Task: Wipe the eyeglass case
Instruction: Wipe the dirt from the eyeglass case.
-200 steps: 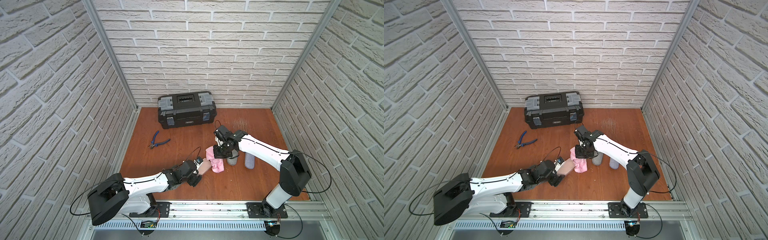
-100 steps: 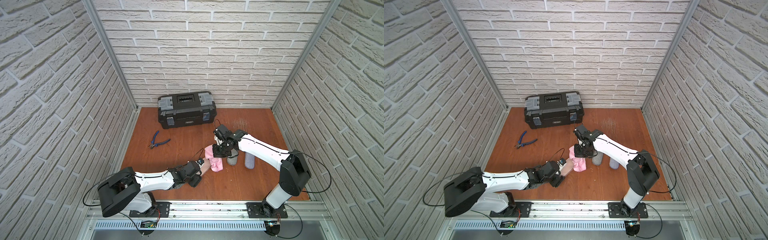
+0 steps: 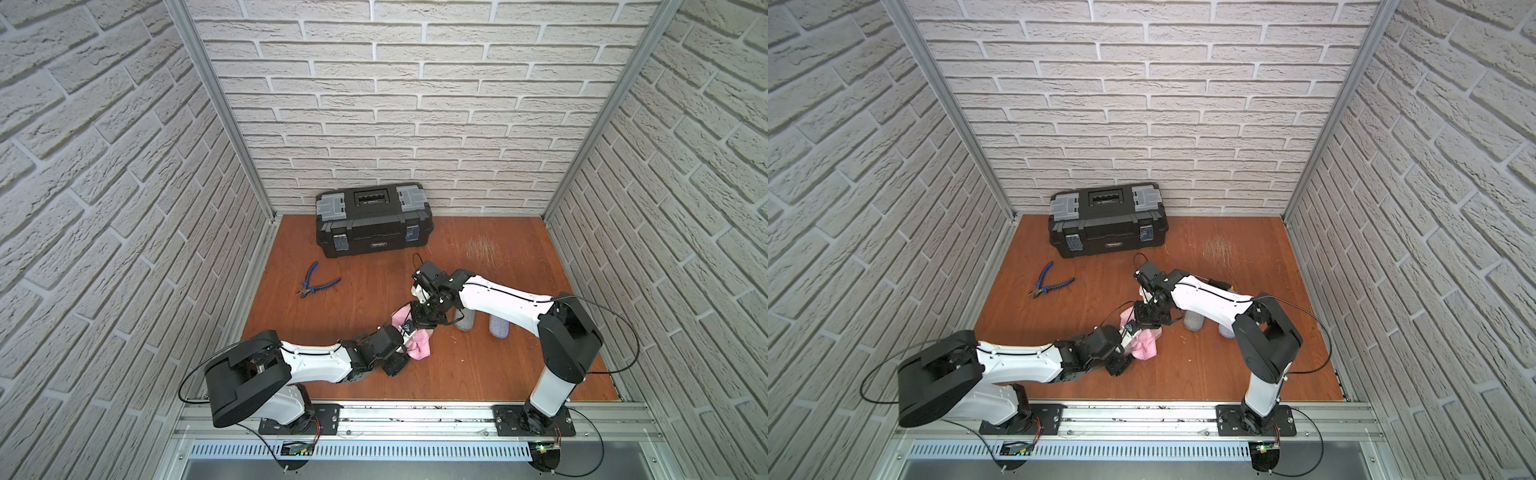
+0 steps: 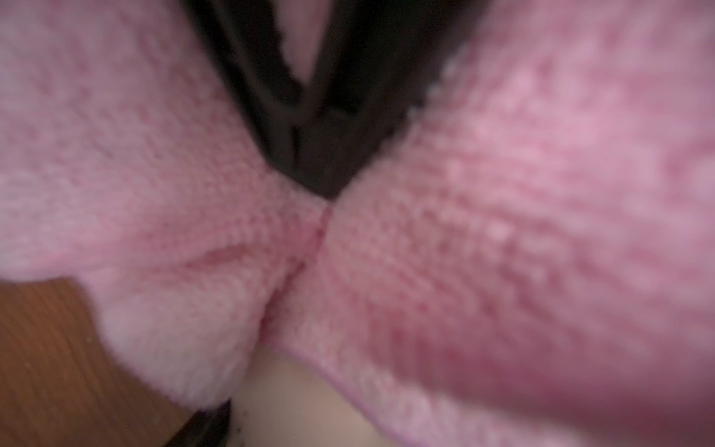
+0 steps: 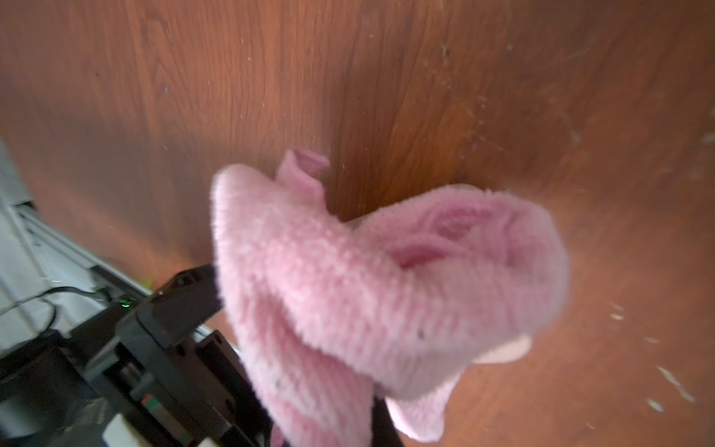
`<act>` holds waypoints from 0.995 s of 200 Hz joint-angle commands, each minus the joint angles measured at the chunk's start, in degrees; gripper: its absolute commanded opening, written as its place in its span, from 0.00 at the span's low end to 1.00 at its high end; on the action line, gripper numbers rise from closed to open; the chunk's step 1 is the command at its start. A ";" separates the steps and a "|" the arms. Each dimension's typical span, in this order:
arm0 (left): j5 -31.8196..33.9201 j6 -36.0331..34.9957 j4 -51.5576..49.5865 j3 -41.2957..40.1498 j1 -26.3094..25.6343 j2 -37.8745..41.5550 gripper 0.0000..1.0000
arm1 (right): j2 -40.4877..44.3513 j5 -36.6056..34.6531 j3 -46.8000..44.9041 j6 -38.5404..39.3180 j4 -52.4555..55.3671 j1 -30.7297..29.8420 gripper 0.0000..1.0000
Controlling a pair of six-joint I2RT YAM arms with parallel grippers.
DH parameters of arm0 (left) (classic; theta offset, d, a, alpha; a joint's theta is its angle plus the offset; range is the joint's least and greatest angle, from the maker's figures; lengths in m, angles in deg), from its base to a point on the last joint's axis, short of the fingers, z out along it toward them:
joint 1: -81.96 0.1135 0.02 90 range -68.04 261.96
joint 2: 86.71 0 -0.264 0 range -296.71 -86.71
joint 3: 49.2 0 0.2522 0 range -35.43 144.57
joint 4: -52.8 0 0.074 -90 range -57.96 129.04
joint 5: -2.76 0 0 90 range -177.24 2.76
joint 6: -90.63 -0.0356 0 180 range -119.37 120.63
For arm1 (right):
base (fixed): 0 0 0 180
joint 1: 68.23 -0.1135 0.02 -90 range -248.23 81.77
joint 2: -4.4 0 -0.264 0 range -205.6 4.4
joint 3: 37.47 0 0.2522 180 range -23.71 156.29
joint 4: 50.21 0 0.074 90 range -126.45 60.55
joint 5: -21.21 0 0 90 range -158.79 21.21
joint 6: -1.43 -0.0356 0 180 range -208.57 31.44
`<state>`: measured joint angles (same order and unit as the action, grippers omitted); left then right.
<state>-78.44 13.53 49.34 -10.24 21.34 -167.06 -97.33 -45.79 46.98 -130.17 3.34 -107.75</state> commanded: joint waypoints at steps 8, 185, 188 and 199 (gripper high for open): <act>1.05 -2.16 6.50 0.50 0.50 -0.30 0.63 | -5.78 3.39 -3.79 -0.50 -3.12 2.17 0.03; -3.20 2.30 9.24 -3.59 4.95 3.73 0.51 | -3.12 -18.39 0.91 7.80 7.71 9.02 0.02; -3.09 2.30 9.05 -3.53 4.90 3.64 0.51 | -3.04 -21.88 2.41 8.78 9.31 8.94 0.03; -2.49 2.11 8.14 -3.14 4.82 3.47 0.50 | -2.36 -30.30 6.91 11.61 13.48 7.91 0.03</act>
<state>-80.67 14.50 53.56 -14.16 25.82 -164.02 -99.41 -48.52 46.87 -126.93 5.92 -101.85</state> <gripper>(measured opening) 0.738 0.090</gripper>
